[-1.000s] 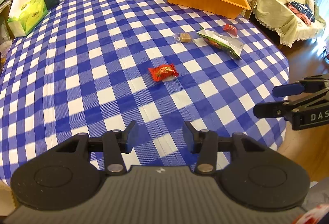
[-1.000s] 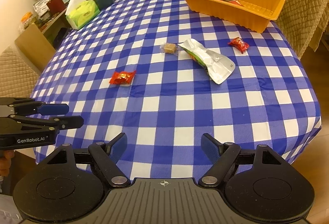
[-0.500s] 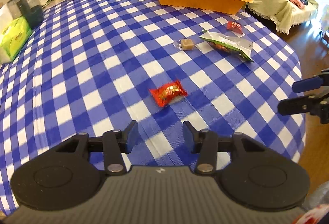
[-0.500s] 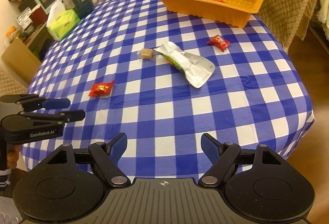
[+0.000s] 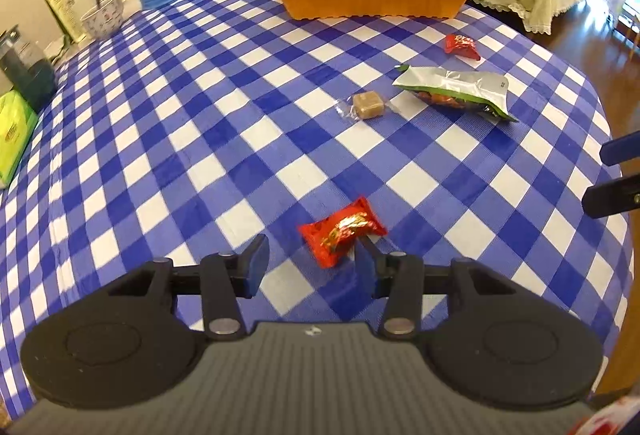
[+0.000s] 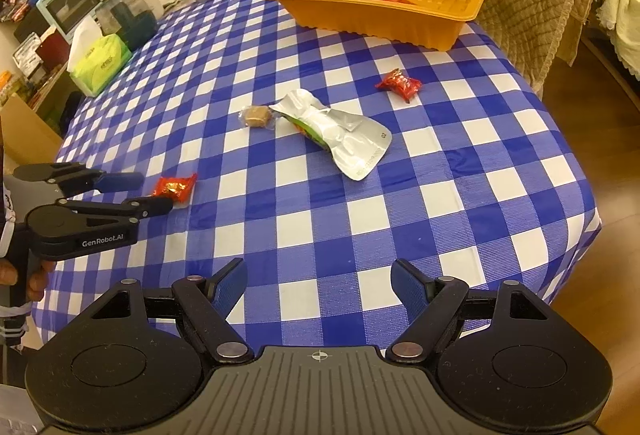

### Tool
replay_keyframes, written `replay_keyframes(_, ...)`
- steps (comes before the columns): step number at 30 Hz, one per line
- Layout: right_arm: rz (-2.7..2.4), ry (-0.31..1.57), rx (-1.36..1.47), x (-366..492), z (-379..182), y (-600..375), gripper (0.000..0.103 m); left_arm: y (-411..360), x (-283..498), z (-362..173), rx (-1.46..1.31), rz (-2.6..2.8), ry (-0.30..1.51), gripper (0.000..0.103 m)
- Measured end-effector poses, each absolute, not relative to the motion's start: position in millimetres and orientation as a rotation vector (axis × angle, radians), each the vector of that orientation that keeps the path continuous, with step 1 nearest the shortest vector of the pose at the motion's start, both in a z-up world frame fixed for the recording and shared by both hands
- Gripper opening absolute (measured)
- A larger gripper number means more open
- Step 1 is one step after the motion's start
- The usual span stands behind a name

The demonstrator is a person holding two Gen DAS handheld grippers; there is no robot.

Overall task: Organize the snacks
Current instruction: 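Grasp the small red candy with the left gripper while the right gripper grasps the white-green packet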

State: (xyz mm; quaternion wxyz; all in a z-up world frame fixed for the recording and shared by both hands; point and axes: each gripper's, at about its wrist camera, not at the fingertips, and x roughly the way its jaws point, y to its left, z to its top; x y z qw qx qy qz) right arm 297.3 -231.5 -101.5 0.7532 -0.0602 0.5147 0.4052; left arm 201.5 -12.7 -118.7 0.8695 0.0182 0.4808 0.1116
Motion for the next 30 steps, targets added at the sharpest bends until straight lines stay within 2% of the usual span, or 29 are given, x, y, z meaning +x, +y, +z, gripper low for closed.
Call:
replay_keyframes(11, 0.867, 1.129, -0.118, 302, -104, -229, 0.078, -15, 222, -124, 0.082, 0.167, 1.022, 0.043)
replay_keyframes(16, 0.858, 1.122, -0.108, 308, -104, -230, 0.078, -11, 225, -125, 0.032, 0.148, 1.030, 0.021)
replay_keyframes(30, 0.949, 0.941, -0.141, 354, -95, -221, 0.078, 19, 217, -106, -0.087, 0.281, 0.980, 0.020)
